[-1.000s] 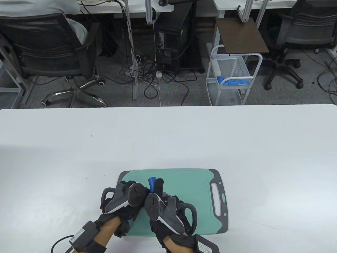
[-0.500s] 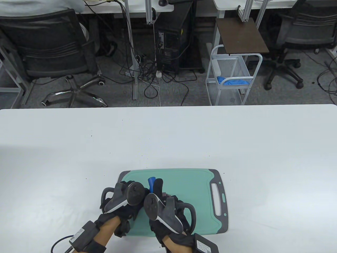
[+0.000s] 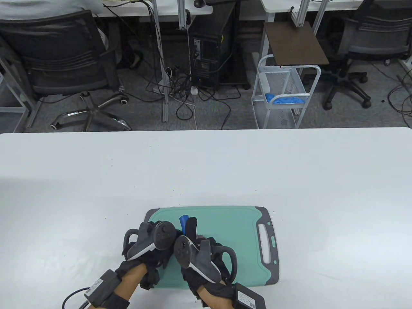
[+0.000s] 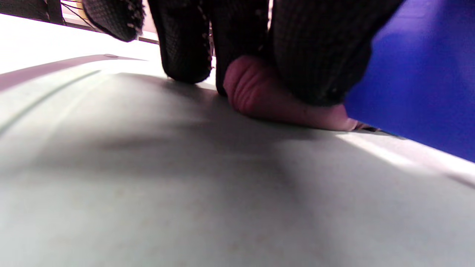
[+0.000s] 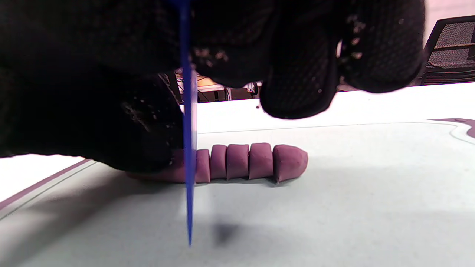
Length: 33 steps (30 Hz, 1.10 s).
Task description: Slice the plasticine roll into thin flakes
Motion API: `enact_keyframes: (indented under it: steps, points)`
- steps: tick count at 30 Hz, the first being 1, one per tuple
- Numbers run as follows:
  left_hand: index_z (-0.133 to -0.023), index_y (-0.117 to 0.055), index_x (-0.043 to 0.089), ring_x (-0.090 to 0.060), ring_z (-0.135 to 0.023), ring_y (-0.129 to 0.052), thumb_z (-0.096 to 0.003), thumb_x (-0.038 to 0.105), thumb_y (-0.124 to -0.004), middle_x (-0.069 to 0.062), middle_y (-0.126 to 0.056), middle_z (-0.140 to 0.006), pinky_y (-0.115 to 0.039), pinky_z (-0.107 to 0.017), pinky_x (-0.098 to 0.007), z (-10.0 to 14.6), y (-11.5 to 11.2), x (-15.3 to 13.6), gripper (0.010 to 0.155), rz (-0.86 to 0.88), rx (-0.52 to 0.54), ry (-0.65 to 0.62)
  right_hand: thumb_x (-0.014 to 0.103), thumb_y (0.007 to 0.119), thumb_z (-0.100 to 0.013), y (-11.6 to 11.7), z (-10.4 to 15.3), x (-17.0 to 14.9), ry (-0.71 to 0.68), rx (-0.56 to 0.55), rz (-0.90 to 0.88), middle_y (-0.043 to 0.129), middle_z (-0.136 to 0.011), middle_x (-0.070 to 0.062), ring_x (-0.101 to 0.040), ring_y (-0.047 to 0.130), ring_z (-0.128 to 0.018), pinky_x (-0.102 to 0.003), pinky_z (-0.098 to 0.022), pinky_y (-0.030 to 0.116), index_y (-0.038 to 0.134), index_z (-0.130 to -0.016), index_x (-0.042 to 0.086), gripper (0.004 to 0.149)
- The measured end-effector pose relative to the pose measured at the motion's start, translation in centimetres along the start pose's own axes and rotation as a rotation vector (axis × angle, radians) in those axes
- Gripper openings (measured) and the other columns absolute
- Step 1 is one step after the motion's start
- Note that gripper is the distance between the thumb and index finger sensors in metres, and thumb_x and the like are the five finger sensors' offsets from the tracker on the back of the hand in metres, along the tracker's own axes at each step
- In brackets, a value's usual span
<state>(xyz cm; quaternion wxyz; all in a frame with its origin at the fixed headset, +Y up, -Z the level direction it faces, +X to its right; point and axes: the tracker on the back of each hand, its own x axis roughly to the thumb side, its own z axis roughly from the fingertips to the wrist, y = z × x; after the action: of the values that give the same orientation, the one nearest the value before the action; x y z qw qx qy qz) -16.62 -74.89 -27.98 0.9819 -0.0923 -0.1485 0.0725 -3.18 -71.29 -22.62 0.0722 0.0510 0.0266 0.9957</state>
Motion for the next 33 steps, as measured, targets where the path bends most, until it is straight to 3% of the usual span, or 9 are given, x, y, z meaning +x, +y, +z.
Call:
enact_keyframes:
  steps: [24,30,33]
  points:
    - [-0.08,-0.089,0.037,-0.031,-0.097,-0.086,-0.0326,0.047,-0.091,0.01,-0.094,-0.09,-0.065,-0.074,-0.059,0.1,-0.1,0.0,0.049,-0.001,0.003,-0.004,0.036,0.081,-0.045,1.3,-1.9,0.3,0.005,-0.036,-0.005,0.089,-0.045,-0.007,-0.037,0.094,-0.053,-0.061,-0.046,0.078,0.024,-0.105,0.015,0.085]
    - [-0.086,-0.085,0.042,-0.034,-0.098,-0.082,-0.0355,0.045,-0.087,0.007,-0.09,-0.096,-0.064,-0.073,-0.059,0.4,0.4,-0.3,0.051,-0.046,-0.074,0.001,0.037,0.081,-0.045,1.0,-2.3,0.0,0.033,0.028,-0.009,0.09,-0.046,-0.007,-0.038,0.094,-0.054,-0.062,-0.047,0.077,0.022,-0.105,0.016,0.087]
    - [-0.085,-0.086,0.044,-0.033,-0.097,-0.084,-0.0349,0.043,-0.088,0.008,-0.092,-0.093,-0.065,-0.073,-0.059,0.5,0.2,-0.5,0.05,-0.042,-0.039,0.005,0.037,0.081,-0.046,0.8,-2.4,-0.3,0.053,0.1,-0.023,0.089,-0.05,-0.007,-0.038,0.093,-0.057,-0.062,-0.049,0.076,0.018,-0.105,0.018,0.089]
